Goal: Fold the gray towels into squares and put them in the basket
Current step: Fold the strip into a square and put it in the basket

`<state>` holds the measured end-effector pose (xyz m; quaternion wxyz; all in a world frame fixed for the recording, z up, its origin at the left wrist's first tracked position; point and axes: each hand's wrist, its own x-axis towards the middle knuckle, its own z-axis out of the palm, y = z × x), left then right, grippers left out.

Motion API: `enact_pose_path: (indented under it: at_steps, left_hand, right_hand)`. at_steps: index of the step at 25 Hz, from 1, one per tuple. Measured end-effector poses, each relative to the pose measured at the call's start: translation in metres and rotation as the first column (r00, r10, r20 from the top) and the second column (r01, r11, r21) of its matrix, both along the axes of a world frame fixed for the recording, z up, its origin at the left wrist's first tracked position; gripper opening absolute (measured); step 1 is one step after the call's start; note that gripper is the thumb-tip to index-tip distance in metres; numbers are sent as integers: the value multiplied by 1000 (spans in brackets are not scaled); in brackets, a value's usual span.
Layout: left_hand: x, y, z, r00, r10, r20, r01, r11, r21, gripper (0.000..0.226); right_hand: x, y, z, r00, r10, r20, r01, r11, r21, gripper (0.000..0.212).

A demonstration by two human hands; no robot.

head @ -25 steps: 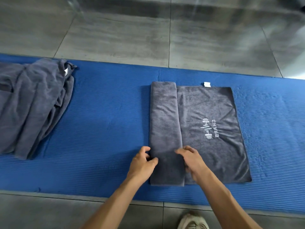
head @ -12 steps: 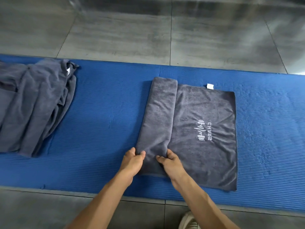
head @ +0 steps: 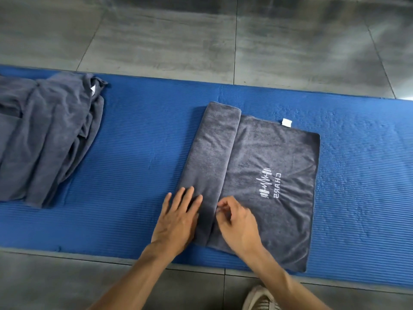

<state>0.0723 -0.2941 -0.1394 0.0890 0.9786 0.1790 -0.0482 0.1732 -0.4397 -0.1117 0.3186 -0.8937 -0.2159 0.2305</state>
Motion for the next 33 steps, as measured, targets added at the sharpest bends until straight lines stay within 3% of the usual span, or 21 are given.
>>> enact_pose_path:
  at_steps: [2, 5, 8, 11, 23, 27, 30, 31, 33]
  left_hand:
    - [8, -1, 4, 998, 1, -56, -4, 999, -43, 43]
    - [25, 3, 6, 995, -57, -81, 53, 997, -59, 52]
    - [20, 9, -10, 992, -37, -123, 27, 996, -85, 61]
    - [8, 1, -23, 993, -10, -120, 2, 998, -66, 61]
    - [11, 3, -33, 994, -2, -113, -4, 998, -55, 63]
    - [12, 4, -32, 993, -12, -117, 5, 998, -65, 63]
    - [12, 5, -27, 998, -1, -62, -5, 995, -99, 57]
    - [14, 5, -24, 1000, 29, -13, -30, 990, -134, 52]
    - [23, 8, -21, 979, 173, 112, -144, 962, -234, 39]
  right_hand:
    - [16, 18, -3, 981, 74, 179, -89, 993, 83, 13]
    - [34, 48, -18, 902, 204, 380, -240, 970, 50, 27]
    - [50, 71, -43, 806, 415, 421, -394, 908, -140, 46]
    - [74, 81, -60, 728, 541, 421, -435, 839, -326, 57]
    - [196, 153, -66, 819, 410, 401, -233, 876, -422, 66]
    - [207, 163, -62, 860, 400, 318, -235, 862, -449, 67]
    - [220, 156, -46, 909, 375, 180, -313, 902, -297, 60]
    - [224, 145, -38, 922, 334, 197, -289, 931, -224, 57]
    - [220, 115, -26, 892, 249, 378, -198, 965, -169, 49]
